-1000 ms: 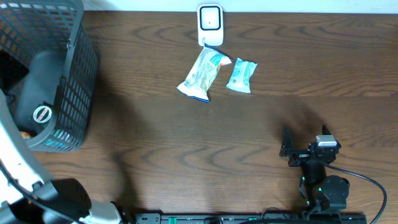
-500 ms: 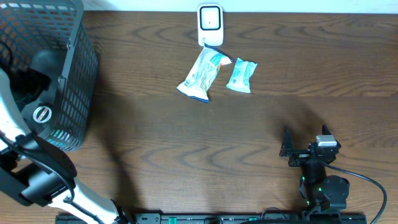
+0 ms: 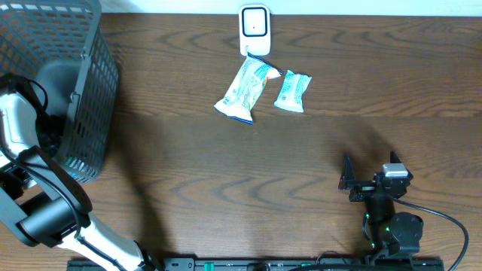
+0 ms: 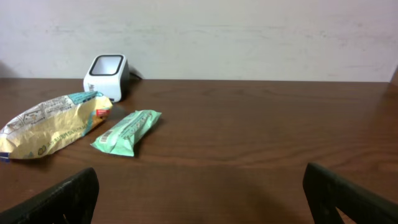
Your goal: Scan the item barcode
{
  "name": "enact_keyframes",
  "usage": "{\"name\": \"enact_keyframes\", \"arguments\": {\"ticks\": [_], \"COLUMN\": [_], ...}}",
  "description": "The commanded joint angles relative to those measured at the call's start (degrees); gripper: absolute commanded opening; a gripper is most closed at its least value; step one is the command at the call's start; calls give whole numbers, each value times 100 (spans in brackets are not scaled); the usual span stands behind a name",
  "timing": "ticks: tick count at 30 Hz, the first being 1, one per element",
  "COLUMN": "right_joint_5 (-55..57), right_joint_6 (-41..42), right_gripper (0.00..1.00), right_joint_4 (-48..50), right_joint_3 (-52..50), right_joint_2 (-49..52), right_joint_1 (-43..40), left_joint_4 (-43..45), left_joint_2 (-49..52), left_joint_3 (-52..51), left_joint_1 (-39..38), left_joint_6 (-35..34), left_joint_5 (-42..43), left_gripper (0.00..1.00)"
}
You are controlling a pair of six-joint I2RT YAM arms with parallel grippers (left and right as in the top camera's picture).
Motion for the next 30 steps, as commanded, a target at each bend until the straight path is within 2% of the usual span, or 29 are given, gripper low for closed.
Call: {"name": "enact_keyframes", "arguments": {"ticks": [1,5,7,10,12,14,16,18,25,30], "right_joint_5": [2,2,2,2,2,2,2,2,2,2], "right_joint_6": [-4,-2,-4,-4,-4,-4,-4,-4,-2,-4], "right_gripper": [99,99,99,99,99,99,99,99,99,99], "right_joint_4": [-4,-4,-4,-4,-4,-4,-4,-4,-4,-4], "right_joint_3": [-22,-22,-22,-20,-20,-22,-22,-22,-22,-22], "right_joint_2": [-26,-26,-26,-26,-26,-26,-26,-26,-26,-26], "right_joint_1": [-79,-79,-79,-79,-79,-79,-79,-79,-79,-79], "left_joint_4": [94,330,455,675,728,780,800,798,214,-149], "left_joint_2": [46,46,46,46,46,46,46,42,-247,-986], "left_joint_3": [-247,-546,-706,-909,-964,-994,-994,-981,-258,564], "left_joint_1": [-17,-17,-17,-15,-11,-11,-11,-11,-13,-17], "left_joint_6": [-83,-81,-79,-74,-79,-79,-74,-46,101,96], "left_joint_5": [-98,-352,-643,-852,-852,-850,-852,-852,-841,-511], "left_gripper": [87,86,81,66,52,47,26,14,11,9]}}
